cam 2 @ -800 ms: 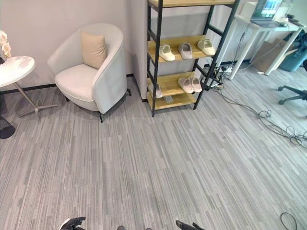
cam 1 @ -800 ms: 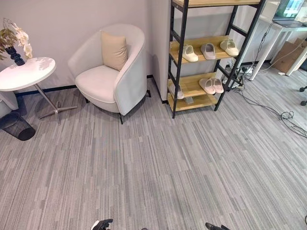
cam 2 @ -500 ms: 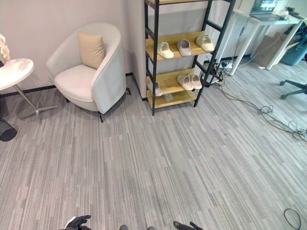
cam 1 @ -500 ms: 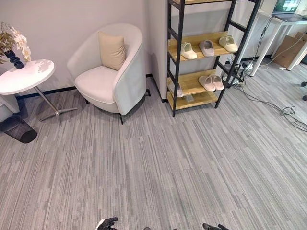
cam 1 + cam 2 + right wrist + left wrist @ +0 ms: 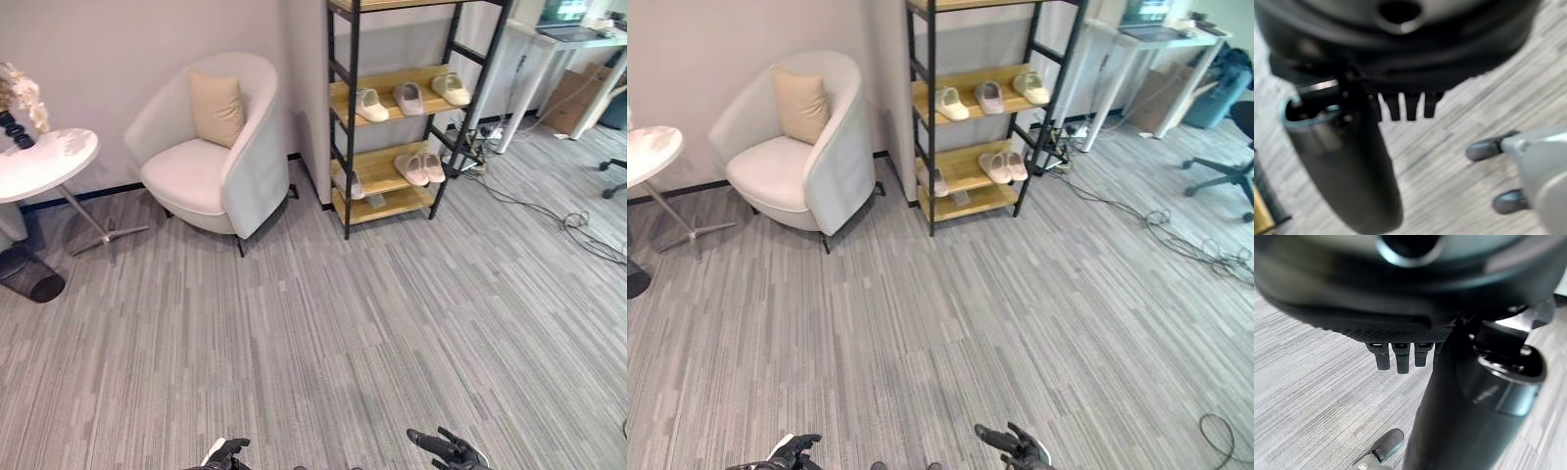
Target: Arrange the slippers neatly on the shoe rack.
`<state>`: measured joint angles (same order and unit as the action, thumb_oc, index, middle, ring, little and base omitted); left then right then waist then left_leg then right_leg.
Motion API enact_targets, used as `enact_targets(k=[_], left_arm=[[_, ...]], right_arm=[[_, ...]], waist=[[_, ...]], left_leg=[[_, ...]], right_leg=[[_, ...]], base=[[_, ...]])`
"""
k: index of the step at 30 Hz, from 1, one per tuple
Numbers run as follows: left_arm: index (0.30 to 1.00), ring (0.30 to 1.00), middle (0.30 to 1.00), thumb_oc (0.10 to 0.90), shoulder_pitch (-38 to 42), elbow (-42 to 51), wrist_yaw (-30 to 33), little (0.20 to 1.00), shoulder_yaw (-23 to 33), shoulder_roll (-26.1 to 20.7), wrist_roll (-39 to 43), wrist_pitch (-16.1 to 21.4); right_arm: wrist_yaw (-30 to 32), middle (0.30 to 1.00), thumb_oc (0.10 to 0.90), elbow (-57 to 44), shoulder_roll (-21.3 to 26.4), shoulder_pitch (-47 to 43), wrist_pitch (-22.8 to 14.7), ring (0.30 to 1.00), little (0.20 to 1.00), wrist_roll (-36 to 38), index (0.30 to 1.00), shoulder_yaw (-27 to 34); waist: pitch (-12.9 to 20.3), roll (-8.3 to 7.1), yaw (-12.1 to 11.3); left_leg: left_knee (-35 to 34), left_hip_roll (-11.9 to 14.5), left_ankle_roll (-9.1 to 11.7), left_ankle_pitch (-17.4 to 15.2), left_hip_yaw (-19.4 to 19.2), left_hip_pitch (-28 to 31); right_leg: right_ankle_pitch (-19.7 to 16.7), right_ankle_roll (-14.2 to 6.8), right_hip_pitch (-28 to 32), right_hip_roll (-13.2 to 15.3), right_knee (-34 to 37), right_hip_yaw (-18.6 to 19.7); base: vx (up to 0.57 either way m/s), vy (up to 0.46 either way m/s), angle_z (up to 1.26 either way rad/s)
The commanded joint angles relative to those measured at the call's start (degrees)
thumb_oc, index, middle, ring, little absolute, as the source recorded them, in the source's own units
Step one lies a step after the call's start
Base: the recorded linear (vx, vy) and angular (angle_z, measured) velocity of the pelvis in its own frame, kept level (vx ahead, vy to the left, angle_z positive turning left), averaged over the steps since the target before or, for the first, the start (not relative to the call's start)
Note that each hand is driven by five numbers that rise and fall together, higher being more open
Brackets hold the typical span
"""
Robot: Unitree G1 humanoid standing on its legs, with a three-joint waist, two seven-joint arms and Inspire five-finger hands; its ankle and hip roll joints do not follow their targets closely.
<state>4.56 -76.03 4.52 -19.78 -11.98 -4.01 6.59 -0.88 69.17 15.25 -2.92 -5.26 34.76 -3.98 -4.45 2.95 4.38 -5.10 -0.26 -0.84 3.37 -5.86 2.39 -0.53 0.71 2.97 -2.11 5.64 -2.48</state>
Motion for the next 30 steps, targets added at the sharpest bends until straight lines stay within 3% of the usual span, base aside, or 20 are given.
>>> enact_targets(k=[1,4,8,10,12,13,14,15,16,17,19,20,21,23,26,28,29,30], left_arm=[[0.900,0.900,0.900,0.800,3.66,-2.98,-0.06,0.900,0.02,0.41,-0.98,0.16],[0.900,0.900,0.900,0.800,4.58,-1.90,-0.11,0.900,-1.39,0.97,-1.37,0.53],[0.900,0.900,0.900,0.800,6.16,-0.05,0.28,0.900,-2.19,1.21,0.08,1.13],[0.900,0.900,0.900,0.800,7.31,1.12,0.55,0.900,-3.01,1.15,0.77,1.15],[0.900,0.900,0.900,0.800,7.98,2.60,0.88,0.900,-4.16,1.51,1.33,1.12],[0.900,0.900,0.900,0.800,8.15,2.93,1.10,0.900,-5.00,1.94,1.39,1.13],[0.900,0.900,0.900,0.800,7.78,2.67,0.93,0.900,-5.82,2.55,1.21,1.04],[0.900,0.900,0.900,0.800,7.36,2.36,0.93,0.900,-6.02,2.83,0.79,1.06],[0.900,0.900,0.900,0.800,6.84,2.00,0.90,0.900,-5.88,2.93,0.64,1.02],[0.900,0.900,0.900,0.800,6.80,1.99,0.91,0.900,-5.90,2.95,0.63,1.03],[0.900,0.900,0.900,0.800,4.97,0.67,0.77,0.900,-5.49,2.84,-0.33,1.01],[0.900,0.900,0.900,0.800,4.94,0.67,0.78,0.900,-5.50,2.84,-0.35,1.02],[0.900,0.900,0.900,0.800,3.61,-0.29,0.68,0.900,-4.60,2.47,-1.09,1.00],[0.900,0.900,0.900,0.800,2.76,-0.97,0.89,0.900,-3.89,2.02,-1.17,1.05],[0.900,0.900,0.900,0.800,0.07,-2.02,1.17,0.900,-0.36,-0.09,-1.14,0.81],[0.900,0.900,0.900,0.800,-0.71,-2.26,1.27,0.900,0.96,-0.51,-0.55,0.75],[0.900,0.900,0.900,0.800,-2.53,-3.08,1.35,0.900,2.97,-1.26,0.06,0.62],[0.900,0.900,0.900,0.800,-2.49,-3.34,1.33,0.900,3.69,-1.49,0.37,0.43]], right_arm=[[0.59,0.900,0.800,-0.38,2.50,-1.94,-2.74,0.900,0.900,3.35,0.900,0.97],[0.20,0.900,0.800,0.26,2.53,-2.19,-2.55,0.900,0.900,4.19,0.900,1.01],[0.22,0.900,0.800,0.58,3.44,-2.77,-2.75,0.900,0.900,5.69,0.900,1.72],[0.40,0.900,0.800,0.80,3.65,-2.99,-2.64,0.900,0.900,5.53,0.900,1.59],[0.96,0.900,0.800,1.44,3.70,-2.67,-2.46,0.900,0.900,4.52,0.900,1.11],[1.09,0.900,0.800,1.77,3.83,-2.72,-2.36,0.900,0.900,4.38,0.900,0.60],[1.21,0.900,0.800,2.39,4.00,-2.95,-2.20,0.900,0.900,3.84,0.900,0.17],[1.21,0.900,0.800,2.56,4.41,-3.15,-2.22,0.900,0.900,3.81,0.900,0.19],[1.15,0.900,0.800,2.68,4.63,-3.31,-2.28,0.900,0.900,3.84,0.900,0.08],[1.13,0.900,0.800,2.70,4.64,-3.28,-2.29,0.900,0.900,3.85,0.900,0.08],[0.87,0.900,0.800,2.65,5.03,-4.15,-2.34,0.900,0.900,3.51,0.900,-0.66],[0.87,0.900,0.800,2.65,5.03,-4.12,-2.34,0.900,0.900,3.51,0.900,-0.66],[0.74,0.900,0.800,2.70,4.93,-5.05,-2.29,0.900,0.900,2.26,0.900,-2.08],[0.92,0.900,0.800,2.41,4.63,-5.59,-2.33,0.900,0.900,1.65,0.900,-2.97],[0.42,0.900,0.800,1.20,3.50,-6.60,-2.23,0.900,0.900,-0.92,0.900,-5.60],[0.27,0.900,0.800,0.92,2.71,-6.83,-2.18,0.900,0.900,-1.92,0.900,-6.47],[-0.40,0.900,0.800,0.25,1.17,-6.01,-1.91,0.900,0.900,-3.57,0.900,-6.96],[-0.47,0.900,0.800,0.37,0.56,-6.07,-2.18,0.900,0.900,-4.49,0.900,-7.24]], waist=[[-0.07,-0.97,1.24],[-0.25,0.07,2.12],[-1.66,0.14,2.93],[-2.96,-0.95,2.65],[-4.07,-1.53,2.20],[-4.89,-1.91,1.65],[-5.30,-2.13,0.95],[-5.75,-2.38,0.07],[-5.50,-2.51,-0.58],[-5.55,-2.57,-0.66],[-5.26,-2.05,-3.13],[-5.27,-2.20,-3.27],[-4.82,-1.84,-5.24],[-4.57,-2.38,-6.60],[-3.16,-3.69,-10.93],[-2.77,-4.43,-12.53],[-1.53,-5.59,-13.20],[-0.74,-6.83,-14.02]], left_leg=[[0.10,1.90,2.85,-5.30,-0.34,2.16],[0.11,2.92,3.29,-5.12,-2.05,3.25],[8.30,4.95,4.71,-6.87,-3.50,1.49],[18.08,6.64,5.84,-5.63,-2.47,-3.00],[26.61,7.39,5.71,-3.34,-0.39,-7.05],[29.10,6.51,5.04,-2.62,0.62,-8.66],[30.59,3.63,3.78,-4.34,2.80,-11.89],[30.27,1.39,2.74,-6.74,3.39,-14.09],[27.77,-0.10,2.16,-7.18,3.20,-15.65],[27.81,-0.18,2.07,-7.36,3.08,-15.47],[20.14,-1.66,1.91,-1.84,1.20,-19.70],[19.76,-1.76,1.88,-1.70,1.00,-19.40],[13.69,-2.73,1.84,1.41,-0.78,-21.49],[10.53,-3.35,1.57,2.07,-2.51,-22.11],[5.73,-2.64,0.84,3.70,-8.18,-24.82],[5.73,-2.56,0.54,3.90,-8.55,-25.26],[4.93,-3.02,-1.38,5.38,-7.84,-22.99],[6.14,-3.18,-1.76,5.89,-8.07,-23.32]], right_leg=[[2.94,-5.99,0.21,3.62,-0.64,0.24],[3.11,-5.57,0.05,2.85,-0.64,2.31],[3.59,-4.46,0.77,2.12,-0.64,4.32],[3.58,-3.62,1.59,2.18,-0.64,4.58],[3.77,-2.69,2.35,2.19,-0.86,4.53],[3.71,-2.34,2.71,2.36,-1.30,4.83],[4.15,-2.18,3.03,2.27,-1.75,5.45],[4.63,-2.20,4.06,2.04,-1.59,6.02],[4.81,-2.25,4.41,1.63,-1.40,6.37],[4.92,-2.32,4.61,1.75,-1.32,6.45],[6.33,-1.99,7.58,-0.83,-0.72,7.77],[6.39,-2.02,7.66,-0.65,-0.71,7.92],[7.38,-1.64,9.58,-2.97,-0.64,9.74],[8.22,-1.51,10.79,-3.63,-0.64,11.15],[9.57,-1.65,14.80,-5.13,-2.36,14.82],[9.40,-1.92,16.02,-5.02,-3.54,16.33],[8.54,-3.13,16.53,-4.84,-6.97,15.88],[4.38,-5.02,15.39,-4.80,-10.93,15.30]], base=[[0.06,-0.138,-0.51],[0.06,-0.133,-0.38],[0.04,-0.181,-0.54],[0.04,-0.283,-0.26],[0.06,-0.261,-0.02],[0.13,-0.235,-0.03],[0.17,-0.177,-0.03],[0.22,-0.128,-0.07],[0.16,-0.061,-0.20],[0.28,-0.067,-0.34],[0.29,-0.050,-0.25],[0.34,-0.056,-0.23],[0.40,-0.057,-0.43],[0.36,-0.038,-0.75],[0.47,0.018,-0.72],[0.50,0.077,-0.49],[0.67,0.121,-0.93],[0.57,0.076,-1.08]])
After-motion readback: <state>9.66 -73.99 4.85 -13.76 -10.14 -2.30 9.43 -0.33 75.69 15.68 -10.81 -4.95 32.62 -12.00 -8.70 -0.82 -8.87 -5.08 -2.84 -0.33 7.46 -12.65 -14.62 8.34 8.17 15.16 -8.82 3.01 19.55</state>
